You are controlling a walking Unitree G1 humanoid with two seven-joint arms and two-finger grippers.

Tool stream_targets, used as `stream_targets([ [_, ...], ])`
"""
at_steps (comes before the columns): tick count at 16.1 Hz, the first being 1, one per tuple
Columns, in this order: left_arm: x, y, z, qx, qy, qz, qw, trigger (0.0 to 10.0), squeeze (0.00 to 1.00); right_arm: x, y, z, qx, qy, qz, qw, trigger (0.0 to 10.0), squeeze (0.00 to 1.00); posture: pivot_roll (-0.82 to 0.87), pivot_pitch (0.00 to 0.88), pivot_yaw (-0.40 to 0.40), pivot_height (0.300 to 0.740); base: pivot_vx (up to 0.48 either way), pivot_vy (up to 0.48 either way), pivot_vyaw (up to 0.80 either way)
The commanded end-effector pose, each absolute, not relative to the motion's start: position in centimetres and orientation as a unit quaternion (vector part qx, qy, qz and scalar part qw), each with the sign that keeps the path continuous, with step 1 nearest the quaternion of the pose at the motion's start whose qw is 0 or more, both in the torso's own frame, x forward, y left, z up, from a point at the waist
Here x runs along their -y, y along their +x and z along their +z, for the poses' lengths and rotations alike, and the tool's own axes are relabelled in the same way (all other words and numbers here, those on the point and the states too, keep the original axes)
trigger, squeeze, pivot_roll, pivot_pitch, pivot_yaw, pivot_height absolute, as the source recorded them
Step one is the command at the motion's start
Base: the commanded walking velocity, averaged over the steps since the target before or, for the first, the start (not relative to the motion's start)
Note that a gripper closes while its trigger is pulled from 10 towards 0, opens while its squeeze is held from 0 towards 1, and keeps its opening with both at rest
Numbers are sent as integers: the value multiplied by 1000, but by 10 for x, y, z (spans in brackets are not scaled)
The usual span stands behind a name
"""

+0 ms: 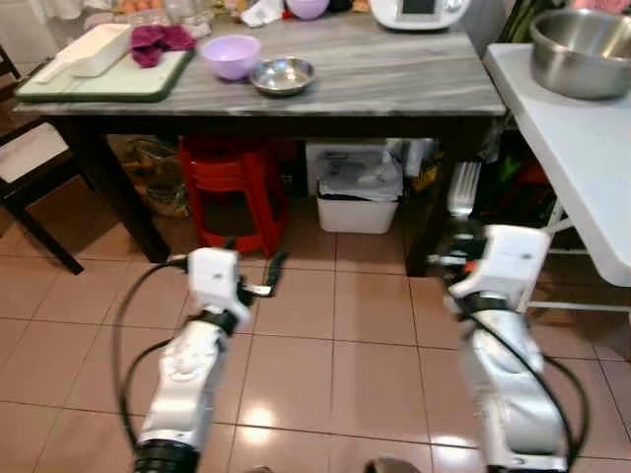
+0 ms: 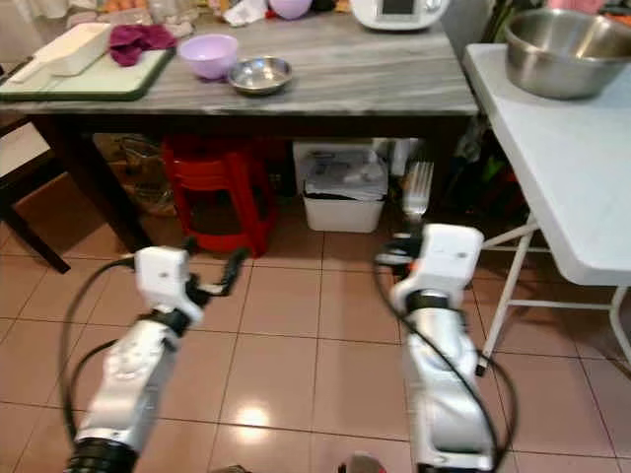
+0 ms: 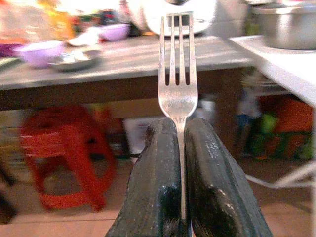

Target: Setting the table

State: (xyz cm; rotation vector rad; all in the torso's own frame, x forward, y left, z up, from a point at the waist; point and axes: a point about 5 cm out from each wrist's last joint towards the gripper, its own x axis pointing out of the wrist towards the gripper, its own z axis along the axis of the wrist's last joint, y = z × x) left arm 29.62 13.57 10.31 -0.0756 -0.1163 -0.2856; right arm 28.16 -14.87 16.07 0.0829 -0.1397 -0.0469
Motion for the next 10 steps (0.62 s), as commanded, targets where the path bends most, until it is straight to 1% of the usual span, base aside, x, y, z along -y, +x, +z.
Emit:
stream_targets([
  [1, -135, 295, 103, 58, -36, -144, 987, 10000, 0, 153, 281, 165, 81, 36, -26, 996, 10000, 0, -206, 127, 59, 740, 0, 0, 0],
  [4, -133, 296, 103, 59, -44, -152, 986, 10000, 0, 153, 281, 165, 81, 37, -23, 996, 10000, 0, -209, 124, 61, 740, 0, 0, 0],
  [7, -131, 295, 104, 62, -45, -159, 984, 10000, 0, 152, 282, 165, 83, 38, -22, 996, 10000, 0, -209, 122, 61, 740, 337, 0, 0],
  [10, -130, 295, 104, 62, -45, -163, 984, 10000, 0, 151, 282, 166, 85, 38, -19, 995, 10000, 0, -207, 119, 61, 740, 410, 0, 0],
])
